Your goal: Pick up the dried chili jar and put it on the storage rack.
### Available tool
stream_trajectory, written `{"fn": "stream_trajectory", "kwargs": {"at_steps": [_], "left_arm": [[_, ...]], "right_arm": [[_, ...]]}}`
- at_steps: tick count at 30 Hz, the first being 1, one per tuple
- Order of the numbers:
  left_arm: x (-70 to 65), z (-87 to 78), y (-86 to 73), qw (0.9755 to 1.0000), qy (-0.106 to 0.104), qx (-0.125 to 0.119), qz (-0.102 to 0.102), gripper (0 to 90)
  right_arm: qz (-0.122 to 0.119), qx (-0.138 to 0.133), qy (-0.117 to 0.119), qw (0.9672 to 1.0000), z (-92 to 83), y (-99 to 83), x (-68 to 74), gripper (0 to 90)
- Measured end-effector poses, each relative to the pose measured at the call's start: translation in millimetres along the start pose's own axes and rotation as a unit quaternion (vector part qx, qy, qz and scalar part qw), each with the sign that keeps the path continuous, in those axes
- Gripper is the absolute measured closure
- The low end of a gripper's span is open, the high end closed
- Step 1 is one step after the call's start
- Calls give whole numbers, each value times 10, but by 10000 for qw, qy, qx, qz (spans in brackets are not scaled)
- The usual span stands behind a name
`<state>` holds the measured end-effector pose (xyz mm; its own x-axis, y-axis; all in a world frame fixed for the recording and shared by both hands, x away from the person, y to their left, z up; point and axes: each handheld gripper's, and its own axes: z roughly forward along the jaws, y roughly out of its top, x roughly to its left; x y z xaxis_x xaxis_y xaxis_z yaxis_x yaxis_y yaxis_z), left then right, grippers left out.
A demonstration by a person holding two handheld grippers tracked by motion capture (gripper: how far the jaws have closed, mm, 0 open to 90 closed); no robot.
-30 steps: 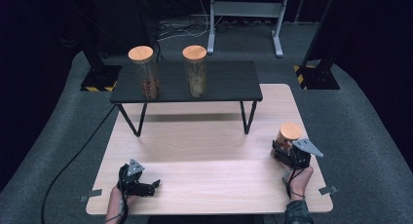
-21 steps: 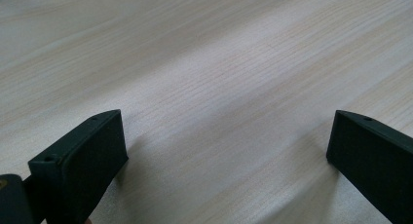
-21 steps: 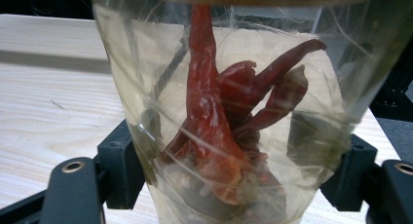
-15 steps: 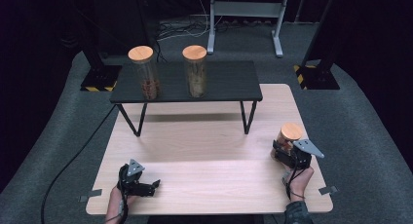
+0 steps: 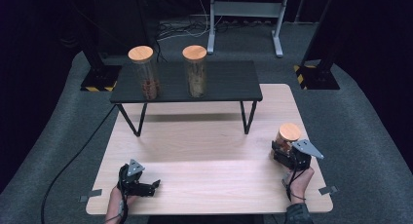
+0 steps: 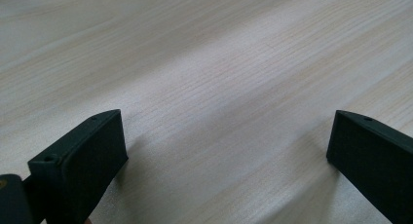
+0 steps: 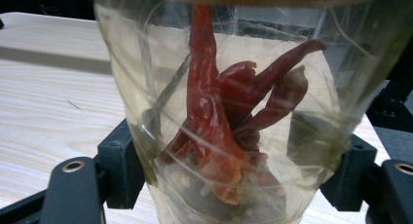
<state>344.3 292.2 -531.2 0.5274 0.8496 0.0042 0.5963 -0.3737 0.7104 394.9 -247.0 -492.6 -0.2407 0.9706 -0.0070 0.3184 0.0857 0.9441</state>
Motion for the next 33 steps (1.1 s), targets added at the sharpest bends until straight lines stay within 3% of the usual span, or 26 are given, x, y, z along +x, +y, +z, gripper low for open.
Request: {"fn": "stream_trajectory", "kwargs": {"at_steps": [21, 33], "left_arm": [[-4, 13, 14, 10000, 8, 8, 16, 0], [1, 16, 21, 9999, 117, 27, -125, 0]], "right_arm": [[-134, 79, 486, 9987, 25, 106, 150, 245], [-165, 89, 665, 9976, 30, 129, 225, 245]]}}
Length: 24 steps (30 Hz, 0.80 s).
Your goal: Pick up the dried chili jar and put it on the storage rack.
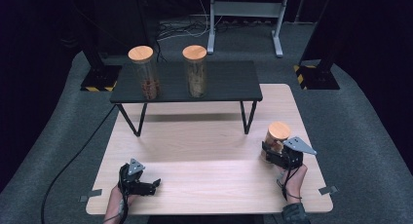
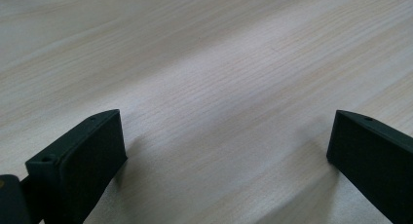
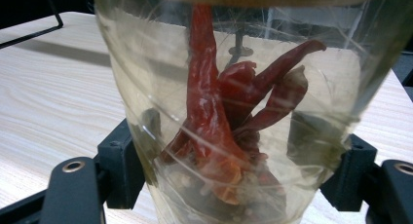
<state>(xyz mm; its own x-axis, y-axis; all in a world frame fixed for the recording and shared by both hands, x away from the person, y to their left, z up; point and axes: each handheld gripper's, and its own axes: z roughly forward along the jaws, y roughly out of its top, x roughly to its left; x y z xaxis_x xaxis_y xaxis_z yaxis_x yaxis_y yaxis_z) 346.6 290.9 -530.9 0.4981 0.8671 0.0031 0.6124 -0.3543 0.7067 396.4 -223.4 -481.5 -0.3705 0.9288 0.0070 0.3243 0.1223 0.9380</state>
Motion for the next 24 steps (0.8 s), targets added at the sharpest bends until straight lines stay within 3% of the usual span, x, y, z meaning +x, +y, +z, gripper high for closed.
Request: {"fn": "stream_trajectory", "kwargs": {"at_steps": [11, 24], "left_arm": [[-14, -10, -9, 9999, 93, 1, -113, 0], [-18, -24, -25, 10000, 27, -2, -32, 0]], "right_arm": [[-128, -69, 125, 9998, -3, 54, 96, 245], [-201, -98, 288, 9993, 4, 114, 169, 245]]}}
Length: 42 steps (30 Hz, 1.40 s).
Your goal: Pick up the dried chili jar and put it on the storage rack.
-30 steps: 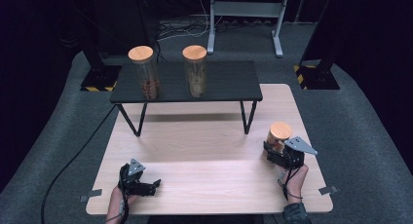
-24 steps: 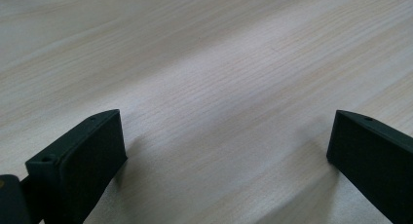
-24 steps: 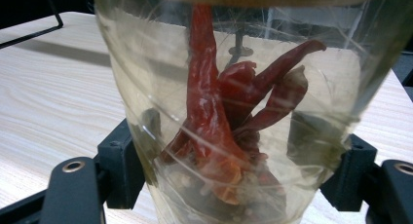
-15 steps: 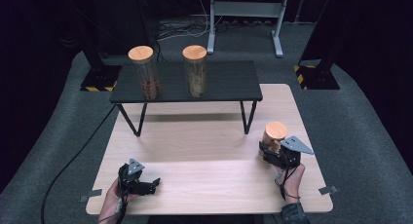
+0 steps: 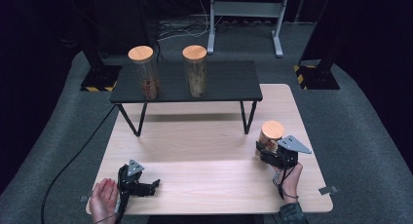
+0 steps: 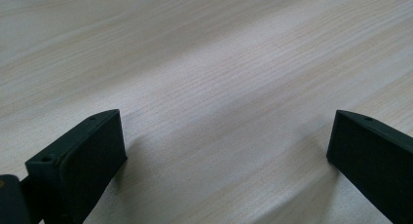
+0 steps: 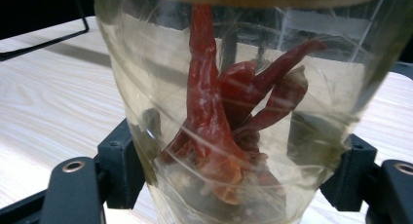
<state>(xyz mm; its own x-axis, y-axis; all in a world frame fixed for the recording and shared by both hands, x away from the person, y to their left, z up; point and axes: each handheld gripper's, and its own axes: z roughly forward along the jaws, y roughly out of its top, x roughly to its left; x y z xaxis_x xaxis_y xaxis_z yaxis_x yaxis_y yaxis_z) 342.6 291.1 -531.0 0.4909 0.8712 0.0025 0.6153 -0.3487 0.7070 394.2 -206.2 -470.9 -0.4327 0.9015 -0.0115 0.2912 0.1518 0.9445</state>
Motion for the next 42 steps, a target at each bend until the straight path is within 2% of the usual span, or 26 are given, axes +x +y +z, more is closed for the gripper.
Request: {"fn": "stream_trajectory", "kwargs": {"at_steps": [14, 30, 42], "left_arm": [[-3, 11, 10, 10000, 34, -8, -41, 0], [-7, 14, 14, 10000, 62, -2, -64, 0], [-10, 23, 24, 9999, 93, -2, -102, 0]], "right_arm": [[-81, 18, 240, 9997, 52, 126, 90, 245], [-8, 0, 398, 9992, 41, 254, 80, 245], [-81, 44, 459, 9989, 51, 343, 96, 245]]}}
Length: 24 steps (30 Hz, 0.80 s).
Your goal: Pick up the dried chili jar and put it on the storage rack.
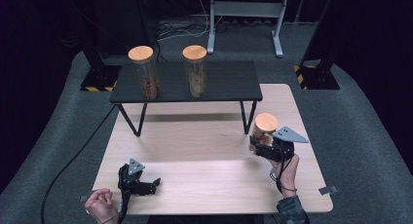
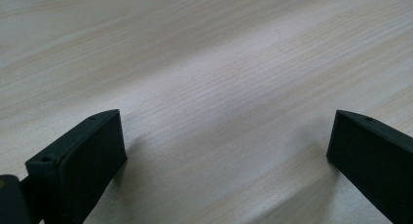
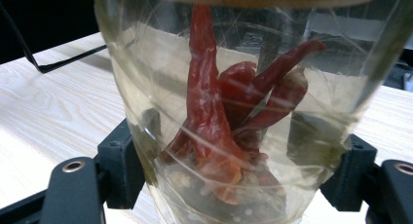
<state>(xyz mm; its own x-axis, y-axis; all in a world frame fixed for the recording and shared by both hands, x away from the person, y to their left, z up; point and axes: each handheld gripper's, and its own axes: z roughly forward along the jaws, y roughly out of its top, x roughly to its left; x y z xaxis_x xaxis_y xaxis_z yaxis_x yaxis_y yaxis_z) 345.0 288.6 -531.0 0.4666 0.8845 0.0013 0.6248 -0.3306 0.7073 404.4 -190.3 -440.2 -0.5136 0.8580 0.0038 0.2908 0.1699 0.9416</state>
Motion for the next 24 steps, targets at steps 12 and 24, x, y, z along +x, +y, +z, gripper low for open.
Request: {"fn": "stream_trajectory", "kwargs": {"at_steps": [12, 24], "left_arm": [[0, 1, 1, 10000, 3, 3, -3, 0], [34, -9, -7, 9998, -138, 5, 156, 0]], "right_arm": [[-17, 78, 67, 9999, 16, 43, -5, 245], [47, 58, 89, 9999, 0, 36, -27, 245]]}}
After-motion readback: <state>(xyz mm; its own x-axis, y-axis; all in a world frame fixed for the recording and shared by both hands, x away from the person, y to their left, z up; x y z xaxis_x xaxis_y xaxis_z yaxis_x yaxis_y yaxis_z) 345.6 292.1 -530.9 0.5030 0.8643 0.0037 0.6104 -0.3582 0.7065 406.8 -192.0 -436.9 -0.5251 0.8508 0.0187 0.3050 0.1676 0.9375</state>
